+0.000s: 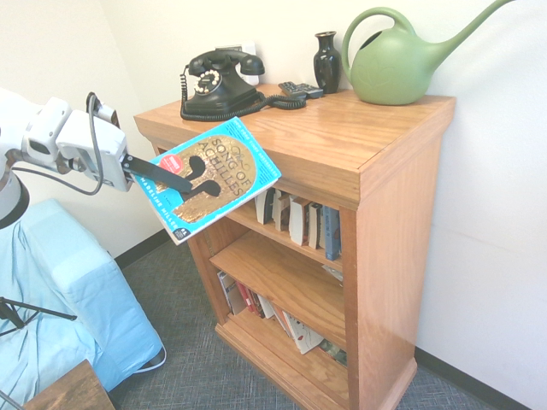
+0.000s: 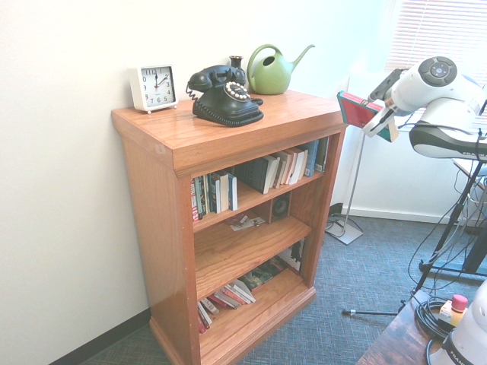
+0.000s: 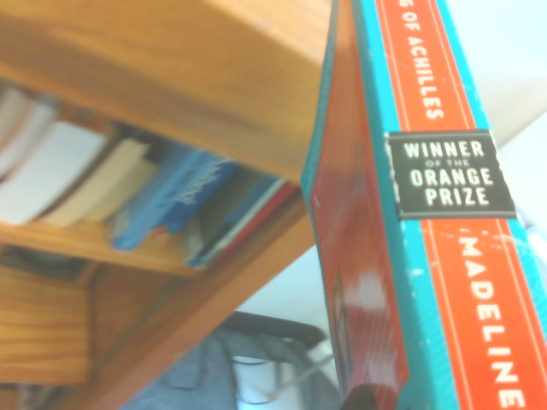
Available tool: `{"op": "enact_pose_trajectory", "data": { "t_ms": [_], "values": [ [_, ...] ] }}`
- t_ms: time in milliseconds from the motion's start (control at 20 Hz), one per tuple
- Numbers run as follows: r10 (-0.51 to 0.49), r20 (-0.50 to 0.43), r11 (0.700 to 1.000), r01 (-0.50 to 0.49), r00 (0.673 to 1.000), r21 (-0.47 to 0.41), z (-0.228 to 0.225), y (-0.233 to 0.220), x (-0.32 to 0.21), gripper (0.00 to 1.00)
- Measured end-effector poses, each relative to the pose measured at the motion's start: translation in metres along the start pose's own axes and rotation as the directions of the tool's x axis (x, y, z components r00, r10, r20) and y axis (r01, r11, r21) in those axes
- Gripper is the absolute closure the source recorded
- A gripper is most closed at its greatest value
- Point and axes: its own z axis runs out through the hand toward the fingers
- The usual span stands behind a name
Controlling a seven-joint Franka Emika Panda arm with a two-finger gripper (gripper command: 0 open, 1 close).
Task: Organize the shelf
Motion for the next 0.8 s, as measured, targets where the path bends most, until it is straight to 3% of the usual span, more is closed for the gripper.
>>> {"op": "enact_pose_trajectory", "data": {
  "t_ms": [300, 800],
  "values": [
    [0.01, 0.071, 0.993, -0.018, 0.997, 0.113, -0.001, -0.015, -0.068, 1.0],
    [-0.057, 0.173, 0.96, 0.006, 0.983, 0.281, 0.021, -0.117, -0.167, 1.0]
  ]
}}
